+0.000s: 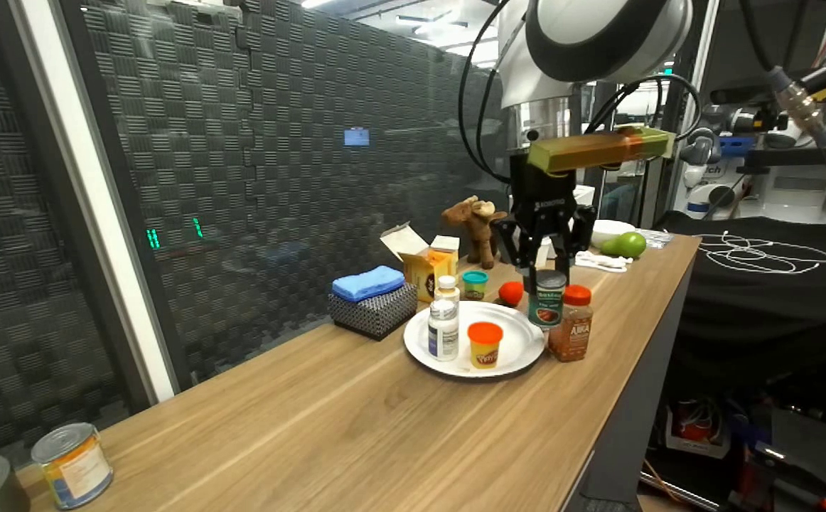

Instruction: Put the objects on the table onto the tray

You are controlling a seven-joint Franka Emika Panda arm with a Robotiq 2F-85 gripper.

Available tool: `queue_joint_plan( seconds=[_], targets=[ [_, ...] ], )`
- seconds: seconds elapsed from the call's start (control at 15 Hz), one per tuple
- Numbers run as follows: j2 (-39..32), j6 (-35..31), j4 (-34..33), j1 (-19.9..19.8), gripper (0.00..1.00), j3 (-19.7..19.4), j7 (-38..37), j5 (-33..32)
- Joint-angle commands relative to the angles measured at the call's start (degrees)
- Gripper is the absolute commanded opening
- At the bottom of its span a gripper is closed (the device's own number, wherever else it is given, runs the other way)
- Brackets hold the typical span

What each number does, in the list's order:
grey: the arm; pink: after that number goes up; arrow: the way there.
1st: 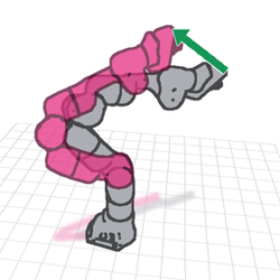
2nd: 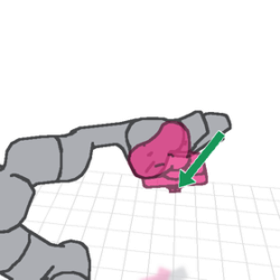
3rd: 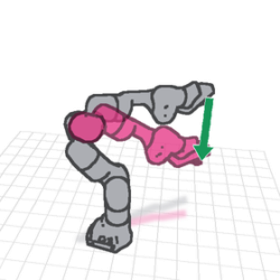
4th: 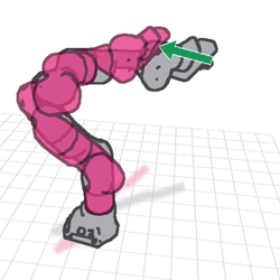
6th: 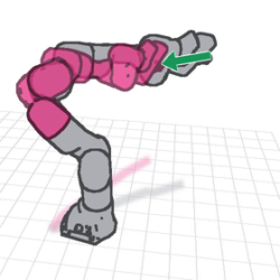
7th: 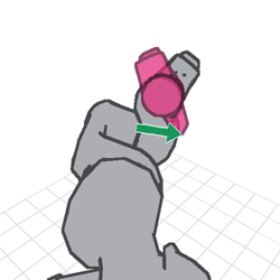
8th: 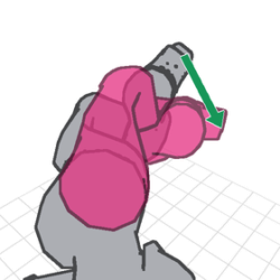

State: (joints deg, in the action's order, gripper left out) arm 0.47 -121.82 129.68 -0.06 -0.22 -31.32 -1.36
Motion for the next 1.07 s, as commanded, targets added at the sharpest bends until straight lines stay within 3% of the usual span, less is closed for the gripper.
queue_joint_plan(
  seconds=[0.0, 0.4, 1.0],
  targets=[
    [-7.3, 0.8, -8.9, -0.5, 0.21, -0.6, -0.5, -1.4],
    [-19.2, 1.7, -20.9, -1.4, 0.21, -4.4, -0.9, 0.8],
    [-28.4, 3.3, -32.0, -3.4, 0.21, -4.4, 3.0, 11.7]
  ],
)
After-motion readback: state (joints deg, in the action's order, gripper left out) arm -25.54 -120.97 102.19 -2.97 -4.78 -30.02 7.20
